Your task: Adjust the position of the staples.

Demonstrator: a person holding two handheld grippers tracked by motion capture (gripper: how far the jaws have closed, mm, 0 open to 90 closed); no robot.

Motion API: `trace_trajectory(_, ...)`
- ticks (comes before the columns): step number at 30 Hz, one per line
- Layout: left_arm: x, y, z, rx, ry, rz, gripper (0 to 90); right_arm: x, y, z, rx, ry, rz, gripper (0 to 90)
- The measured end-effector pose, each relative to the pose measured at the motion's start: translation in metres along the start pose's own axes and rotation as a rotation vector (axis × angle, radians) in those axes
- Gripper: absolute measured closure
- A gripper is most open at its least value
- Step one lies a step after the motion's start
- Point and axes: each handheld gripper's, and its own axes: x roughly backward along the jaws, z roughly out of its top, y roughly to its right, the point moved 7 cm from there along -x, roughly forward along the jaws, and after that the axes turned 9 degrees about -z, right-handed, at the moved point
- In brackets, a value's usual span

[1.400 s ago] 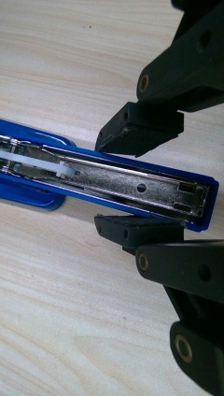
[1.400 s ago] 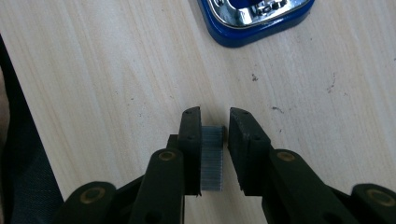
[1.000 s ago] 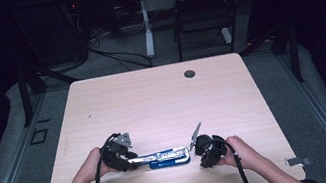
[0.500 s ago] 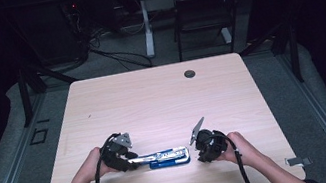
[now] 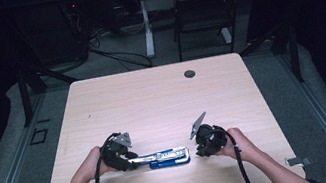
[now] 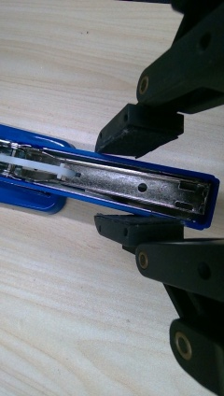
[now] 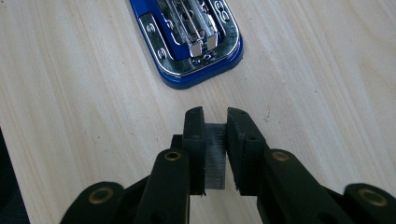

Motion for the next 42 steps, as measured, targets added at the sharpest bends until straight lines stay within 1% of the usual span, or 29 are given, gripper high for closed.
trace_trajectory(1,0.0,0.0,0.0,0.0,0.005,-0.006,59.5,0.0,0.001,0.0,0.003,-0.003,0.001,78.5)
trace_trajectory(5,0.0,0.0,0.0,-0.007,0.005,-0.009,59.6,-0.002,0.002,0.004,0.004,0.011,0.0,78.5)
trace_trajectory(7,0.0,-0.001,0.0,-0.01,0.005,-0.011,59.7,-0.001,0.003,0.006,0.015,0.012,-0.005,78.5)
trace_trajectory(8,0.0,-0.001,0.0,-0.009,0.003,-0.01,59.7,-0.001,0.003,0.007,0.004,0.023,0.004,78.5)
trace_trajectory(9,0.0,-0.001,0.0,-0.01,-0.002,-0.005,59.6,-0.001,0.003,0.008,0.005,0.028,0.001,78.5)
trace_trajectory(10,0.0,-0.001,0.0,-0.01,0.0,-0.008,59.7,-0.001,0.004,0.009,0.014,0.026,-0.003,78.5)
trace_trajectory(15,0.0,-0.001,0.0,-0.012,0.005,-0.015,59.7,-0.001,0.004,0.013,0.02,0.037,-0.001,78.5)
trace_trajectory(16,0.0,-0.002,0.0,-0.015,-0.001,-0.01,59.7,0.0,0.005,0.014,0.03,0.027,-0.008,78.5)
trace_trajectory(17,0.0,-0.001,0.0,-0.016,-0.001,-0.011,59.7,-0.001,0.005,0.015,0.021,0.043,-0.003,78.5)
trace_trajectory(19,0.0,-0.001,0.0,-0.017,-0.001,-0.012,59.8,-0.001,0.006,0.017,0.033,0.035,-0.01,78.5)
trace_trajectory(22,0.0,-0.002,0.0,-0.015,0.008,-0.019,59.7,-0.004,0.006,0.02,0.026,0.041,0.004,78.5)
trace_trajectory(25,0.0,-0.002,0.0,-0.011,0.007,-0.023,59.6,-0.007,0.007,0.024,0.035,0.037,0.007,78.4)
trace_trajectory(27,0.0,-0.002,0.0,-0.011,0.007,-0.024,59.6,-0.008,0.008,0.027,0.039,0.036,0.003,78.5)
trace_trajectory(32,0.0,-0.002,0.0,-0.012,0.009,-0.027,59.6,-0.007,0.015,0.03,0.027,0.046,-0.008,78.5)
trace_trajectory(37,0.0,-0.002,0.0,-0.013,-0.003,-0.021,59.7,-0.006,0.021,0.038,0.033,0.057,-0.017,78.5)
trace_trajectory(42,0.0,-0.002,0.0,-0.019,0.002,-0.025,59.8,-0.006,0.024,0.045,0.037,0.073,-0.018,78.5)
